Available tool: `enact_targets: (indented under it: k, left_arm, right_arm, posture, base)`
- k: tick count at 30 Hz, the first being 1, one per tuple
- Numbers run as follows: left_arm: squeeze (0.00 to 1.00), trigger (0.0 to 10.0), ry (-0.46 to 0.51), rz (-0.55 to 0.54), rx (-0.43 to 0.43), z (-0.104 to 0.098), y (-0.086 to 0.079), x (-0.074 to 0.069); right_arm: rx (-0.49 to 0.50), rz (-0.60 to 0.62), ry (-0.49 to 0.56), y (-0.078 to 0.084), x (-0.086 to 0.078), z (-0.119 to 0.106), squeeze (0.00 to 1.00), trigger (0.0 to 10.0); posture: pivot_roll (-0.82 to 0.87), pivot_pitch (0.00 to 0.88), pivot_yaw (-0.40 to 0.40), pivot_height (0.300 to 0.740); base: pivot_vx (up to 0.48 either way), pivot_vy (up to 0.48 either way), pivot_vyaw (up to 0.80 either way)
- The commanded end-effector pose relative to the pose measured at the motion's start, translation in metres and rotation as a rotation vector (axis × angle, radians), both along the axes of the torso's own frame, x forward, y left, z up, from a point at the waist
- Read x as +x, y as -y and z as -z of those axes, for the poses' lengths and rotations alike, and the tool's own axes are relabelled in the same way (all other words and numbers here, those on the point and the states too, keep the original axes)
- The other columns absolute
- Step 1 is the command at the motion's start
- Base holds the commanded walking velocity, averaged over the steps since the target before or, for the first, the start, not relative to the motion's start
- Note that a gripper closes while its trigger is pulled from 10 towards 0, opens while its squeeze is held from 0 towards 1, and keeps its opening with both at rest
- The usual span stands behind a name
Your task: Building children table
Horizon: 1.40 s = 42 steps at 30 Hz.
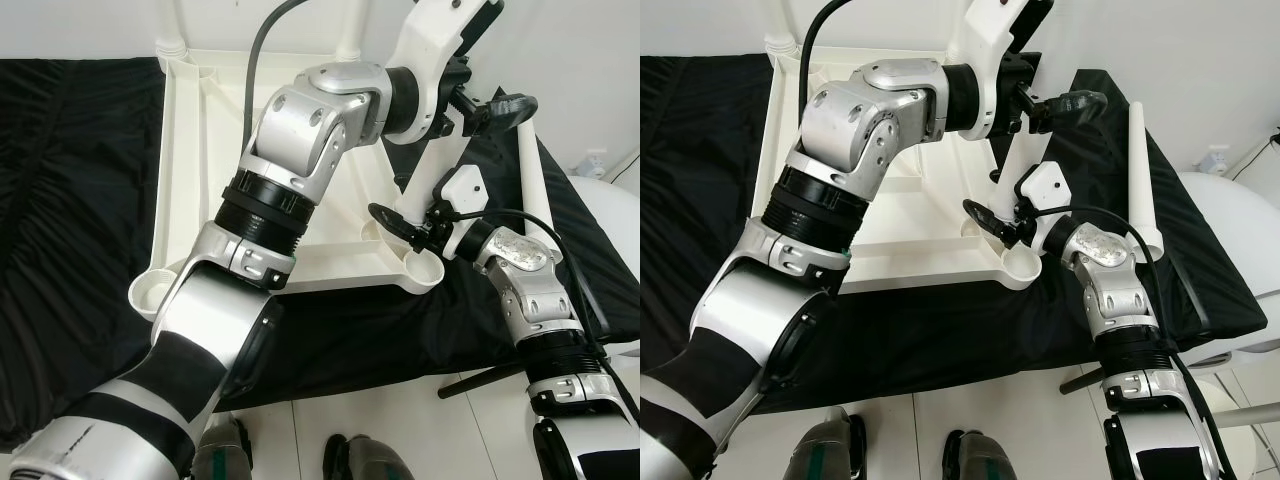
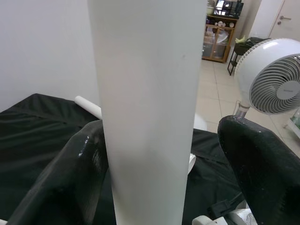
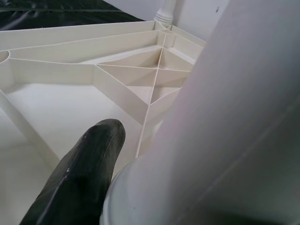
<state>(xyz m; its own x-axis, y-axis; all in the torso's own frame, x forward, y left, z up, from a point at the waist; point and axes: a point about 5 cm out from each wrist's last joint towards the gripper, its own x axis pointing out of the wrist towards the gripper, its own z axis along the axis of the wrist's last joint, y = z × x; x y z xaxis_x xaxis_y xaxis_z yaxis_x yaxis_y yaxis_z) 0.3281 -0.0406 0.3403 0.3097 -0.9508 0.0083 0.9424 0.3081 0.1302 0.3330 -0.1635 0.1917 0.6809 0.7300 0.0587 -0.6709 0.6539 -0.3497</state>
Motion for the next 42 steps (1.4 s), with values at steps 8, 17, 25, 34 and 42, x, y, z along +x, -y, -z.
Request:
enact_targets:
  k: [8,17,25,34,42]
  left_arm:
    - [0.00,0.0,0.017,0.000,-0.002,-0.007,0.008,-0.002]
    - [0.00,10.0,0.051,0.006,0.009,-0.008,0.010,-0.003]
    - [0.00,10.0,0.074,0.031,0.013,-0.010,0.012,-0.007]
    - [0.00,10.0,0.076,0.019,0.013,-0.010,0.012,-0.006]
    - [0.00,10.0,0.074,0.016,0.013,-0.010,0.013,-0.006]
  right_arm:
    - [-0.016,-0.009,0.022,-0.002,0.001,-0.002,0.00,10.0]
    - [-0.003,-0.003,0.019,-0.003,0.001,-0.001,0.00,10.0]
    - [0.076,0.013,-0.033,0.000,0.003,-0.001,0.00,10.0]
    - [0.164,0.014,-0.044,0.001,0.005,-0.008,0.00,10.0]
    - [0.264,0.019,-0.046,0.002,0.008,-0.022,0.00,10.0]
  posture:
    - [0.02,0.107,-0.091,0.740]
    - [0.01,0.103,-0.090,0.740]
    - [0.01,0.092,-0.092,0.740]
    - [0.01,0.084,-0.099,0.740]
    - [0.01,0.083,-0.102,0.740]
  base:
    - [0.000,0.000,0.00]
    - [0.000,0.000,0.00]
    - [0.000,0.000,0.00]
    - [0.000,0.000,0.00]
    - [0.000,0.000,0.00]
